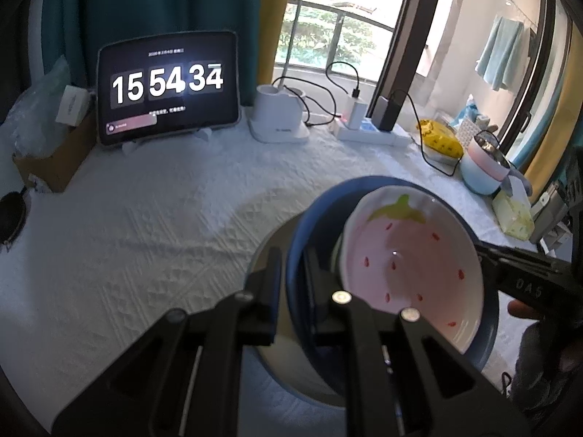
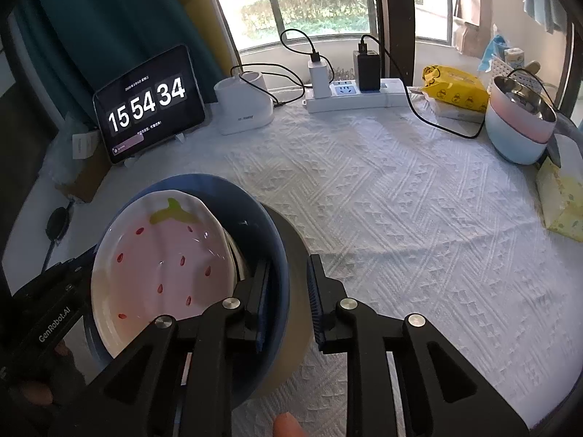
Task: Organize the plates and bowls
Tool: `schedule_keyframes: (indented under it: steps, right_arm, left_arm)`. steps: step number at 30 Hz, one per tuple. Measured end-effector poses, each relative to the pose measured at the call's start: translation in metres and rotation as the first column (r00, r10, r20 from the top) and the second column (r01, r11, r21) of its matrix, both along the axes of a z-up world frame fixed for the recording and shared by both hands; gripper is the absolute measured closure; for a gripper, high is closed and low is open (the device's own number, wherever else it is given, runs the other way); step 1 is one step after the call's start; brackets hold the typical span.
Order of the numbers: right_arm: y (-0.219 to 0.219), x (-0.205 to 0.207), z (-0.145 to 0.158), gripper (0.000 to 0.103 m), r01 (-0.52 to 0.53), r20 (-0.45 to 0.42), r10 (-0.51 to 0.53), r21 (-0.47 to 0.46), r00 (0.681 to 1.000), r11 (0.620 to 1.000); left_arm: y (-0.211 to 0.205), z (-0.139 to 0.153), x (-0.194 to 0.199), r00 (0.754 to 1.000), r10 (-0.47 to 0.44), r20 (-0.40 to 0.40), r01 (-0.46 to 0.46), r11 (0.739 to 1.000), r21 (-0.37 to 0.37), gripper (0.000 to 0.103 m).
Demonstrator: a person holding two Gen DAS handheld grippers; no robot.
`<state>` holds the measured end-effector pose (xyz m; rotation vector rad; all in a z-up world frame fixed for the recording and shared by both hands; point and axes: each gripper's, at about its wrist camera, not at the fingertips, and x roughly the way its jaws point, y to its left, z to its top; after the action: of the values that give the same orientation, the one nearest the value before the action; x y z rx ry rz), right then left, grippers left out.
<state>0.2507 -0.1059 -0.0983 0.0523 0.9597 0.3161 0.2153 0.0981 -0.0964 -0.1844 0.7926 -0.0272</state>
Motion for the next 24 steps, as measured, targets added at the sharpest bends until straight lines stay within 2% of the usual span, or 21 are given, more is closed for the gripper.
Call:
schedule_keyframes:
  steps: [10,12,13,14,15,17,24]
  right_arm:
    - [-0.002,0.007,0.003,0.081,-0.013,-0.041,0.014,0.025,0.999,1.000]
    - [-0.001,0.009,0.007,0.075,-0.024,-0.036,0.024,0.004,0.999,1.000]
    - [0.000,0.009,0.009,0.072,-0.027,-0.030,0.027,-0.011,0.999,1.000]
    - [0.000,0.008,0.014,0.060,-0.023,-0.001,0.023,-0.022,1.000,0.999]
    - [-0.001,0.007,0.020,0.047,-0.017,0.028,0.018,-0.029,0.999,0.999]
    - [-0.003,0.006,0.030,0.037,-0.025,0.054,0.025,-0.003,0.998,1.000]
    - [0.002,-0.006,0.055,0.036,-0.055,0.129,0.053,0.007,0.990,0.998]
  left_arm:
    - [0.004,0.004,0.006,0.999,-0.003,-0.038,0.003,1.000,-0.019,0.091]
    - [0.006,0.012,0.004,1.000,0.003,-0.012,-0.003,1.000,-0.018,0.090]
    - [0.008,0.018,0.002,1.000,0.007,0.014,-0.007,1.000,-0.012,0.078]
    - [0.008,0.026,0.000,0.999,0.011,0.043,-0.011,1.000,-0.002,0.069]
    - [0.008,0.034,-0.002,0.998,0.012,0.065,-0.012,1.000,0.002,0.048]
    - [0.009,0.046,-0.005,0.995,0.011,0.101,-0.010,1.000,-0.003,0.045]
    - [0.003,0.066,-0.013,0.989,0.011,0.150,-0.015,1.000,0.021,0.045]
